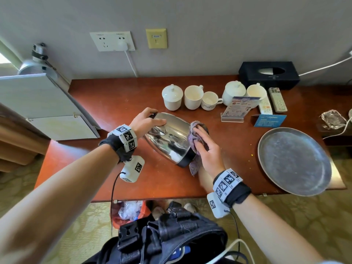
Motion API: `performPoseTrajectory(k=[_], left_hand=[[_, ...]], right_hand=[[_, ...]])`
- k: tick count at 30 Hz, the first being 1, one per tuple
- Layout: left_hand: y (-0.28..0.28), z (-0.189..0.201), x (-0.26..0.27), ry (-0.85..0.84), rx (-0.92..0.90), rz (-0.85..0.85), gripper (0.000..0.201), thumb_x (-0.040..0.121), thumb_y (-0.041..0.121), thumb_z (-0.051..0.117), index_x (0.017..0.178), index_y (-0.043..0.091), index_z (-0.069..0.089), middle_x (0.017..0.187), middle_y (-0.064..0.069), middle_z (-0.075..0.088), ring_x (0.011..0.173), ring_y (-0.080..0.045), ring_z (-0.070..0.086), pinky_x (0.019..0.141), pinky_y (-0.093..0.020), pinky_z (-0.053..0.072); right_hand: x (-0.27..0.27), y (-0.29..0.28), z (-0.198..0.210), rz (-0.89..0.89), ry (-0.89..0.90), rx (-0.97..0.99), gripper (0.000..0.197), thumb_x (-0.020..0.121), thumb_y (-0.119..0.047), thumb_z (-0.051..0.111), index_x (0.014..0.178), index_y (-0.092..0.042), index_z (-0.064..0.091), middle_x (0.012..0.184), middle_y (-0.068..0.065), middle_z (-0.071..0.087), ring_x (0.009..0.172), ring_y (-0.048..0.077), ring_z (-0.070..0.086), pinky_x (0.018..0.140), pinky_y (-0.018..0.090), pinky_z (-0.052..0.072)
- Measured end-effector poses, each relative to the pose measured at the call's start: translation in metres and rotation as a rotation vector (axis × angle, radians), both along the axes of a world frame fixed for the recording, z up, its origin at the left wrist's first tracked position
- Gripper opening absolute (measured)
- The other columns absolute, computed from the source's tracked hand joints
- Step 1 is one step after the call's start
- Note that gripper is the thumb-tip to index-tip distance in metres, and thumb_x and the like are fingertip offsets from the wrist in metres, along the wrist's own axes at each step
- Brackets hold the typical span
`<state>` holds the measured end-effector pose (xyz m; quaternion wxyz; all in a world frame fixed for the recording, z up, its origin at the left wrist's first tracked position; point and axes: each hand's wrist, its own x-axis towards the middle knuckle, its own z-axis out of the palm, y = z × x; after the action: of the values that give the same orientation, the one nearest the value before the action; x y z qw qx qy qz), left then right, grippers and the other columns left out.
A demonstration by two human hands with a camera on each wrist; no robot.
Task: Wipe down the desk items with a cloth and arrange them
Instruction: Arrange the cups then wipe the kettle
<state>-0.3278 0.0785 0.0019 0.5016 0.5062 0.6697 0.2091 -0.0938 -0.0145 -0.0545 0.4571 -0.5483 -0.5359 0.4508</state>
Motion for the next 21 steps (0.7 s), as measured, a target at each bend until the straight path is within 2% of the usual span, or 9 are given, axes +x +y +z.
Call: performPoseTrajectory(k=[3,5,7,9,11,12,14,16,21], left_hand=[[-0.015,-0.007,-0.008,-0.036,0.019,0.007,0.065,0.072,0.036,0.082,0.131,0.027,0.056,0.124,-0.002,0.061,0.11,-0.022,0.062,0.1,-0.04,0.05],[-0.023,-0.01,-0.013,-0.054,0.037,-0.001,0.069,0.064,0.039,0.083,0.128,0.032,0.058,0.124,-0.001,0.061,0.113,-0.023,0.061,0.103,-0.043,0.048],[-0.03,-0.012,-0.016,-0.051,0.048,-0.018,0.072,0.061,0.041,0.083,0.128,0.033,0.057,0.126,0.001,0.059,0.116,-0.023,0.059,0.106,-0.046,0.047],[-0.034,-0.016,-0.02,-0.068,0.047,-0.001,0.073,0.062,0.04,0.084,0.129,0.032,0.057,0.124,0.004,0.06,0.116,-0.024,0.06,0.105,-0.048,0.047],[-0.037,-0.019,-0.024,-0.098,0.033,0.039,0.069,0.068,0.032,0.087,0.13,0.031,0.056,0.119,0.007,0.061,0.114,-0.026,0.062,0.102,-0.049,0.05],[-0.039,-0.021,-0.026,-0.113,0.023,0.054,0.066,0.072,0.026,0.087,0.13,0.031,0.056,0.118,0.008,0.061,0.114,-0.027,0.063,0.1,-0.049,0.051],[-0.041,-0.025,-0.03,-0.148,0.011,0.076,0.063,0.073,0.021,0.087,0.128,0.031,0.057,0.12,0.006,0.061,0.113,-0.028,0.064,0.099,-0.048,0.052],[-0.042,-0.028,-0.032,-0.175,-0.004,0.084,0.064,0.073,0.017,0.087,0.129,0.03,0.057,0.124,0.003,0.06,0.111,-0.028,0.065,0.098,-0.047,0.053],[-0.042,-0.033,-0.035,-0.168,-0.055,0.096,0.08,0.077,0.014,0.084,0.145,0.017,0.042,0.132,-0.007,0.056,0.1,-0.02,0.067,0.087,-0.032,0.056]], right_hand=[[0.0,0.018,-0.003,-0.043,0.111,-0.15,0.031,0.101,-0.014,0.052,0.126,-0.03,0.061,0.123,-0.018,0.063,0.117,-0.006,0.056,0.1,0.011,0.041],[0.0,0.033,-0.011,-0.069,0.135,-0.28,0.025,0.102,-0.015,0.051,0.12,-0.02,0.067,0.115,-0.006,0.069,0.107,0.006,0.062,0.094,0.015,0.044],[0.0,0.042,-0.015,-0.067,0.142,-0.353,0.022,0.101,-0.014,0.051,0.109,-0.018,0.071,0.107,0.0,0.072,0.102,0.014,0.062,0.094,0.023,0.044],[-0.001,0.044,-0.011,-0.03,0.147,-0.341,0.022,0.101,-0.01,0.049,0.109,-0.013,0.069,0.102,-0.001,0.071,0.097,0.008,0.063,0.09,0.018,0.045],[-0.005,0.038,0.001,0.027,0.113,-0.266,0.025,0.101,-0.004,0.047,0.118,-0.008,0.065,0.101,-0.005,0.067,0.091,-0.004,0.064,0.084,0.01,0.046],[-0.008,0.035,0.004,0.057,0.065,-0.227,0.028,0.1,-0.004,0.048,0.121,-0.013,0.064,0.106,-0.007,0.067,0.095,-0.006,0.063,0.087,0.012,0.047],[-0.012,0.025,0.006,0.125,-0.101,-0.152,0.033,0.098,-0.009,0.051,0.126,-0.022,0.064,0.122,-0.01,0.066,0.112,-0.001,0.06,0.101,0.019,0.045],[-0.014,0.015,0.005,0.185,-0.236,-0.082,0.036,0.098,-0.01,0.053,0.13,-0.022,0.064,0.133,-0.01,0.061,0.123,0.002,0.053,0.107,0.018,0.038],[-0.014,0.011,0.0,0.212,-0.235,-0.103,0.038,0.101,-0.013,0.051,0.138,-0.022,0.057,0.141,-0.01,0.054,0.132,0.002,0.045,0.113,0.02,0.033]])
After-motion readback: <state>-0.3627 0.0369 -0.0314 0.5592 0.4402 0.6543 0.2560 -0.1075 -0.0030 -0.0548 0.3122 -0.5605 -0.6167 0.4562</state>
